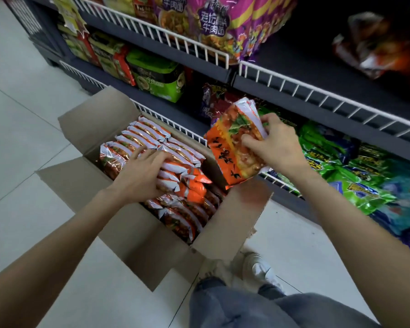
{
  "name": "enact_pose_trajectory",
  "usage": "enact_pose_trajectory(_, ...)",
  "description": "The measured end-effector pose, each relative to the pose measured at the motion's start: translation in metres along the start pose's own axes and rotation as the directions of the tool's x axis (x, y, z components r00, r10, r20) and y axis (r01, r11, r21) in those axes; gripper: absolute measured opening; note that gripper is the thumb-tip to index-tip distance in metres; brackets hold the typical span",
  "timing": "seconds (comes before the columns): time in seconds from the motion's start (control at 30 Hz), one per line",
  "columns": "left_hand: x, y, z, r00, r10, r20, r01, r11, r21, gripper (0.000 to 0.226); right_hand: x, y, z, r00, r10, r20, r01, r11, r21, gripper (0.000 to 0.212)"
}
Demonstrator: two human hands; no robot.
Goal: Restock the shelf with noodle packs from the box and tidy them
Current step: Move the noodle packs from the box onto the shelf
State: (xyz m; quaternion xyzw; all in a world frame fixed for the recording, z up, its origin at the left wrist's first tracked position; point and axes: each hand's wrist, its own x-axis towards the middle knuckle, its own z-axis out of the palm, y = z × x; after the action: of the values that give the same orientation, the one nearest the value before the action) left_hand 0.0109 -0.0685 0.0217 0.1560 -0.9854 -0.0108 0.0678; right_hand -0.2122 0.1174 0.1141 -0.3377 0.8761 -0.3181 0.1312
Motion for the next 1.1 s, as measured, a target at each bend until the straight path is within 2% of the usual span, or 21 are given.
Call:
enact_pose_trajectory(0.1, -0.003, 0.039, -0.052, 0.978, -0.143, -0.149, 0.107, 0.968, -0.227, 0.092, -0.028, 0.012, -0.045, 0.989, 0.091, -0.119, -0.054, 0.957, 0.285, 0.048)
enact_pose_trajectory(0.17, 0.001, 0.069, -0.084, 0.948, -0.275, -0.163, 0.184, 0.886, -0.425, 0.087, -0.051, 0.023, -0.073, 0.966, 0.174, -0.189, -0.07, 0.886, 0.459, 0.048)
enact_pose_trajectory(0.23, 0.011, 0.1, -0.105, 0.912, -0.374, -0.168, 0.228, 0.803, -0.551, 0.087, -0.075, 0.037, -0.099, 0.936, 0.27, -0.225, -0.084, 0.795, 0.601, 0.062)
enact_pose_trajectory(0.33, 0.034, 0.147, -0.121, 0.877, -0.44, -0.191, 0.191, 0.685, -0.703, 0.093, -0.107, 0.061, -0.136, 0.886, 0.361, -0.291, -0.053, 0.703, 0.709, 0.075)
enact_pose_trajectory(0.4, 0.055, 0.18, -0.128, 0.853, -0.493, -0.171, 0.18, 0.586, -0.79, 0.096, -0.124, 0.074, -0.163, 0.853, 0.37, -0.368, -0.01, 0.717, 0.697, 0.072)
enact_pose_trajectory(0.5, 0.094, 0.227, -0.132, 0.826, -0.557, -0.087, 0.177, 0.402, -0.899, 0.085, -0.135, 0.095, -0.202, 0.804, 0.382, -0.456, -0.004, 0.77, 0.638, 0.064)
enact_pose_trajectory(0.6, 0.138, 0.269, -0.131, 0.829, -0.559, 0.012, 0.17, 0.232, -0.958, 0.093, -0.126, 0.124, -0.231, 0.735, 0.422, -0.531, 0.012, 0.775, 0.632, 0.061)
enact_pose_trajectory(0.7, 0.177, 0.31, -0.127, 0.86, -0.503, 0.09, 0.187, 0.146, -0.972, 0.093, -0.104, 0.151, -0.247, 0.632, 0.473, -0.613, 0.004, 0.789, 0.614, 0.06)
enact_pose_trajectory(0.87, 0.22, 0.348, -0.115, 0.897, -0.424, 0.123, 0.187, 0.111, -0.976, 0.087, -0.051, 0.191, -0.254, 0.512, 0.585, -0.629, -0.03, 0.744, 0.668, 0.065)
enact_pose_trajectory(0.93, 0.233, 0.35, -0.113, 0.895, -0.431, 0.118, 0.19, 0.129, -0.973, 0.086, -0.03, 0.205, -0.256, 0.553, 0.563, -0.614, -0.073, 0.767, 0.637, 0.068)
enact_pose_trajectory(1.0, 0.244, 0.347, -0.112, 0.894, -0.435, 0.109, 0.19, 0.149, -0.97, 0.085, -0.018, 0.219, -0.261, 0.64, 0.551, -0.536, -0.238, 0.805, 0.544, 0.07)
enact_pose_trajectory(1.1, 0.258, 0.344, -0.112, 0.891, -0.444, 0.099, 0.184, 0.152, -0.971, 0.088, -0.02, 0.239, -0.268, 0.7, 0.549, -0.457, -0.473, 0.836, 0.28, 0.072)
